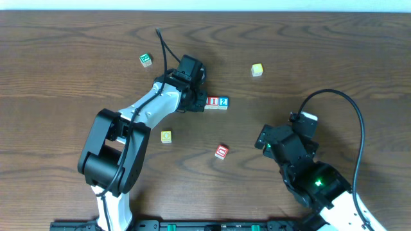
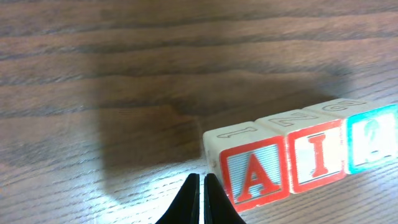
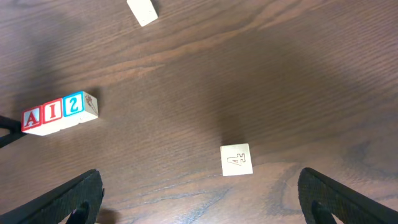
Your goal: Spell out Ai2
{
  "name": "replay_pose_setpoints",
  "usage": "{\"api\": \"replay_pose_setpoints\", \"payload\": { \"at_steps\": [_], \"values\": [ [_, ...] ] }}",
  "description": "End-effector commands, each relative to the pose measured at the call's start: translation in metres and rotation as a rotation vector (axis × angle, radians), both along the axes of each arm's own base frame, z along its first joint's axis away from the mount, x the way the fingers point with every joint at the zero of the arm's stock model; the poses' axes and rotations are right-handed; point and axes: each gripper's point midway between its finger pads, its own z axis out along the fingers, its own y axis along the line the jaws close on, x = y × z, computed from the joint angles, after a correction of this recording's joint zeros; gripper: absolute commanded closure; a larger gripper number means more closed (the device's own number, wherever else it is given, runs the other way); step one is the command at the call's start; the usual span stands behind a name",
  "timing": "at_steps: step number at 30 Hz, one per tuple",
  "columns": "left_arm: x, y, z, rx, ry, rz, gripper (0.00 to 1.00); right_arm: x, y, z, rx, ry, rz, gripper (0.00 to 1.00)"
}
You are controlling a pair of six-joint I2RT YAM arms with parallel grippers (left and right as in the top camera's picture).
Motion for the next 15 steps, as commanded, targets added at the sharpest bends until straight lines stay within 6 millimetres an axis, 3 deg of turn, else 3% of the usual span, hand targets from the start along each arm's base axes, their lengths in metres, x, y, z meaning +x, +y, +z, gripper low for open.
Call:
{"api": "replay_pose_setpoints", "payload": {
  "at_steps": [1, 4, 8, 9, 11, 15],
  "values": [
    [0.007, 0.022, -0.001, 0.084, -0.014, 0.067, 0.94, 0.001, -0.006, -0.001, -0.007, -0.008, -0.032, 0.01],
    [0.018, 0.053, 0.017, 0.162, -0.052, 0.137, 0.94, 0.001, -0.006, -0.001, -0.007, -0.008, -0.033, 0.0],
    [0.039, 0.095, 0.077, 0.209, -0.147, 0.235, 0.94, 0.001, -0.006, -0.001, -0.007, -0.008, -0.033, 0.01],
    [0.043, 0.103, 0.097, 0.198, -0.173, 0.252, 0.76, 0.001, -0.006, -0.001, -0.007, -0.008, -0.032, 0.01],
    [0.047, 0.121, 0.141, 0.177, -0.231, 0.302, 0.07, 0.001, -0.006, -0.001, -0.007, -0.008, -0.032, 0.01],
    [0.042, 0.153, 0.224, 0.132, -0.367, 0.386, 0.05, 0.001, -0.006, -0.001, -0.007, -0.008, -0.032, 0.01]
  ]
}}
